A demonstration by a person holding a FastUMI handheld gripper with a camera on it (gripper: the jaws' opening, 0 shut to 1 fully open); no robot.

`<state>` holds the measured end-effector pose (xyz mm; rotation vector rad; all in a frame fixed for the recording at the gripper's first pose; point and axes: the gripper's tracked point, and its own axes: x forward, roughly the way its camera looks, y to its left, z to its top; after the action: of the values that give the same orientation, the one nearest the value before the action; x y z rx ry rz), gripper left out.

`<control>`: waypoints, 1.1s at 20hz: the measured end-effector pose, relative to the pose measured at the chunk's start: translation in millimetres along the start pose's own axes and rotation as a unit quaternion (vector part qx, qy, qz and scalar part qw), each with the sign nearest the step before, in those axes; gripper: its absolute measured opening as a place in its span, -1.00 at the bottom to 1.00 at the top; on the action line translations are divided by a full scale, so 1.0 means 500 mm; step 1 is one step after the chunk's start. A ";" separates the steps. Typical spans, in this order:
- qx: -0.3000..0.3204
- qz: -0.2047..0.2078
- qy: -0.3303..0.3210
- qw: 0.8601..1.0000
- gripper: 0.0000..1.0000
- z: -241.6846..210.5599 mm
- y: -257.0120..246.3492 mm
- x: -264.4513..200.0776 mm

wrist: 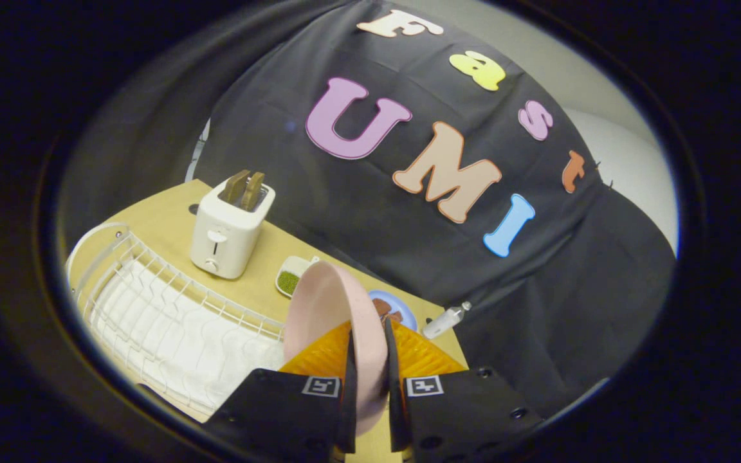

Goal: Take the plate from the dish rack, then take the spoon from the basket and place it into the plate.

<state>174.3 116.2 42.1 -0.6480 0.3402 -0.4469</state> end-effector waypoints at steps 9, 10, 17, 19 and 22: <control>0.075 0.040 -0.043 0.995 -0.53 0.016 -0.100 -0.072; 0.086 0.042 -0.047 0.994 -0.54 0.011 -0.122 -0.082; 0.146 0.061 -0.040 0.987 -0.54 -0.128 -0.252 -0.145; 0.170 0.075 -0.026 0.982 -0.54 -0.188 -0.269 -0.151; 0.213 0.106 -0.019 0.971 -0.54 -0.266 -0.281 -0.167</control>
<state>4.5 -8.5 46.8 -0.1979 0.2622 -0.2880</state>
